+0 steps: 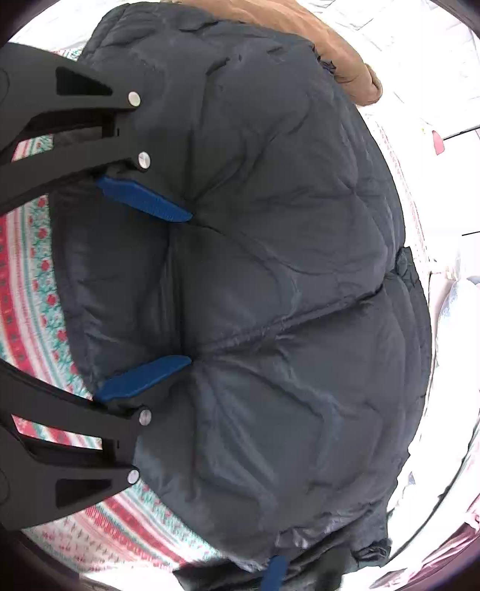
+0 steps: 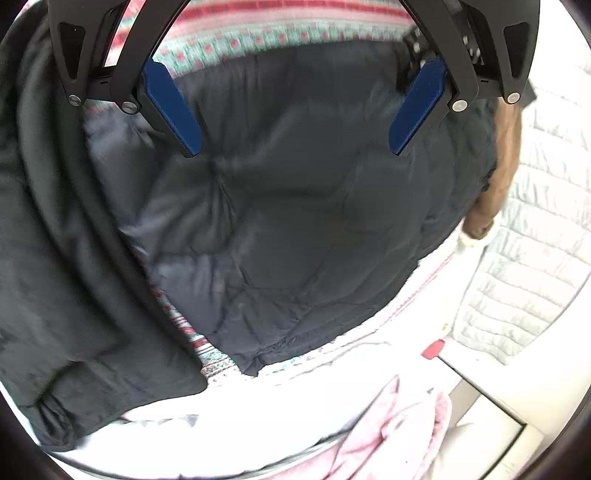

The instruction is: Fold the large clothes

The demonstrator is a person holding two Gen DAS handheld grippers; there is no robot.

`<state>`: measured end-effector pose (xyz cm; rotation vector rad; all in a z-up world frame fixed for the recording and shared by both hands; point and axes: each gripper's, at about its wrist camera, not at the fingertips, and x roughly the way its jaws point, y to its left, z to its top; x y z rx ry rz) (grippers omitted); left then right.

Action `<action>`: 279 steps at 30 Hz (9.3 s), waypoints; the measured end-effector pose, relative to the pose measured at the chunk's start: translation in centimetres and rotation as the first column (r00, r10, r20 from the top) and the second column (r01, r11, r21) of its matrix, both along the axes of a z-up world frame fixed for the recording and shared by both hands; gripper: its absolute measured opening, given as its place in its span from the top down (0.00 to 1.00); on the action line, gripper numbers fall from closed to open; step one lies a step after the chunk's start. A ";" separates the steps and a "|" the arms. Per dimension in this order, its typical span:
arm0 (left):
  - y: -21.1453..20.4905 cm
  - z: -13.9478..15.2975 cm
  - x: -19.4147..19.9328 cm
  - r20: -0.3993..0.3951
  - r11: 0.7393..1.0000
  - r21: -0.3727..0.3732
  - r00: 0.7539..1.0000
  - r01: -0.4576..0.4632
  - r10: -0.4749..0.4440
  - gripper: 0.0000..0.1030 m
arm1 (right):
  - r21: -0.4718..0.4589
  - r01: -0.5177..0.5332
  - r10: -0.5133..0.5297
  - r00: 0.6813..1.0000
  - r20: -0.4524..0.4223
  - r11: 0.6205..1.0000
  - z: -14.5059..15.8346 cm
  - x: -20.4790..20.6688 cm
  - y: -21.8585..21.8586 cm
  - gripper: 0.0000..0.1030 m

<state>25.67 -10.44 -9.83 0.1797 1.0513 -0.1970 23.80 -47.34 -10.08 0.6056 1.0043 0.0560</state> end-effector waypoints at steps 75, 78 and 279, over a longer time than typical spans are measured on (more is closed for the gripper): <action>-7.7 0.4 4.3 0.061 0.980 0.167 0.991 0.108 -0.120 0.34 | -0.121 0.141 -0.069 0.881 0.468 0.983 7.8 -8.5 1.8 0.87; -7.5 -0.1 4.4 0.049 0.984 0.137 0.992 0.113 -0.120 0.36 | -0.138 0.111 -0.030 0.872 0.489 0.984 8.2 -8.5 2.9 0.87; 25.6 3.9 -4.9 -0.014 0.866 -0.359 0.930 -0.349 0.369 0.09 | 0.028 -0.315 0.313 0.949 0.038 0.949 -1.0 4.6 11.4 0.20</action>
